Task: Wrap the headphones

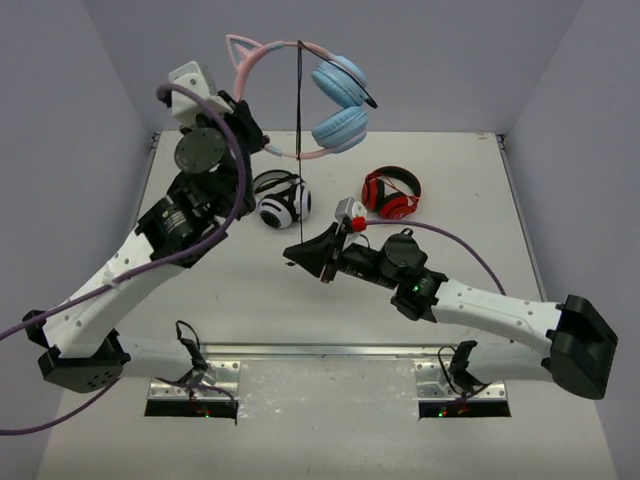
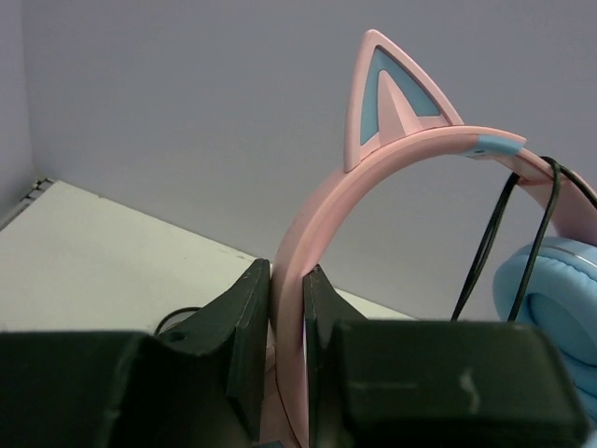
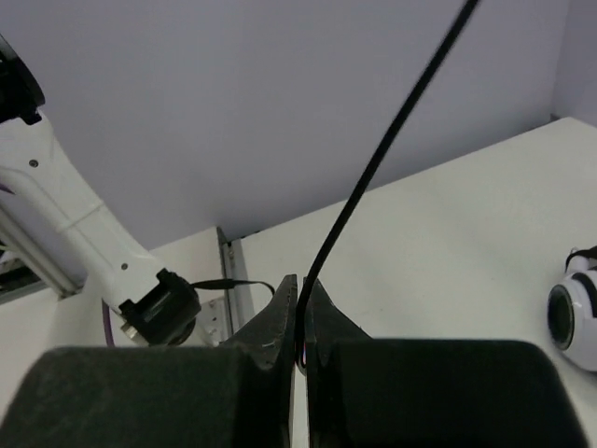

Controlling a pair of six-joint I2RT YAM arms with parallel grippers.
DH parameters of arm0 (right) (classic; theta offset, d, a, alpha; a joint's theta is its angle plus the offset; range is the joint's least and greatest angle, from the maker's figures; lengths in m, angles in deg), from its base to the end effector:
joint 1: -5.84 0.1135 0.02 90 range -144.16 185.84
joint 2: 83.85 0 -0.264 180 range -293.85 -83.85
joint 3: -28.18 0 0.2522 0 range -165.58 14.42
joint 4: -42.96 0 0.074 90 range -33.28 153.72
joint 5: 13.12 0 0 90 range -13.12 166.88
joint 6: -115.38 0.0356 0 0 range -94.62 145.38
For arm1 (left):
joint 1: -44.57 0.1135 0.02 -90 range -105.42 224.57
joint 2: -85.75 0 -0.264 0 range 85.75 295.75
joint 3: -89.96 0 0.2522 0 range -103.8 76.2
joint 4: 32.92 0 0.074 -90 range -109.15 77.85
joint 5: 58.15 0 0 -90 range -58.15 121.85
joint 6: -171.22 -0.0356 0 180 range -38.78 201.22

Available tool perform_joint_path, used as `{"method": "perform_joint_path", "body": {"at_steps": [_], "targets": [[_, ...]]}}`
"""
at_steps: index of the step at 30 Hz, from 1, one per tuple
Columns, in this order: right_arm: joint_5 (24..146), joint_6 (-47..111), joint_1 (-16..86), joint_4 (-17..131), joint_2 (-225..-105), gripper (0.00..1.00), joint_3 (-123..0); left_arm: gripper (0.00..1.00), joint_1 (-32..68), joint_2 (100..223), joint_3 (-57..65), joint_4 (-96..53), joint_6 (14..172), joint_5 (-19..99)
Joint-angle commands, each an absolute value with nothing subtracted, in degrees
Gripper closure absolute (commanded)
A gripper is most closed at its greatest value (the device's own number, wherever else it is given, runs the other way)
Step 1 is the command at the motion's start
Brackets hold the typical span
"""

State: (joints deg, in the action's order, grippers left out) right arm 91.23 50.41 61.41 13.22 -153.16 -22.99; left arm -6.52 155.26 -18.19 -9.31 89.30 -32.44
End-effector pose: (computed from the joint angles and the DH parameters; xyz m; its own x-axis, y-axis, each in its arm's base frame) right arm 0.1469 0.2299 0.3038 -0.2932 0.2973 -0.9087 -0.8965 0.2447 0.3693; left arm 0.1575 -0.1440 0.5415 0.1906 -0.3333 -0.9234 -0.1840 0.9118 -0.3671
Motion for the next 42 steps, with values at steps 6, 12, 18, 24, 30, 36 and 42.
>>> {"method": "perform_joint_path", "body": {"at_steps": [6,12,18,24,30,36,42], "targets": [[81.7,36.0,68.8,43.4,-151.3,0.99,-37.8,1.00,-0.5,161.8,-19.9,-16.9,87.6,-35.8],[79.4,30.6,68.9,57.1,-151.8,0.99,-46.4,1.00,-0.5,158.2,-4.7,-18.1,92.4,-36.3],[73.9,17.0,68.9,73.8,-152.0,0.99,-56.0,1.00,-0.3,153.9,9.9,-23.9,89.2,-24.7],[67.6,3.9,67.6,82.6,-152.8,0.99,-58.4,0.99,-0.3,144.1,34.4,-35.7,90.6,-8.4],[67.5,-2.6,60.9,80.6,-153.1,0.99,-55.9,1.00,-0.3,145.1,44.2,-37.3,89.4,2.4],[67.0,-6.5,53.8,79.0,-157.0,0.99,-56.6,1.00,-0.7,141.2,51.7,-40.7,89.7,11.6],[60.4,-12.1,52.5,74.4,-161.0,0.99,-53.9,1.00,-3.8,138.2,50.1,-32.2,90.4,12.5]]}}
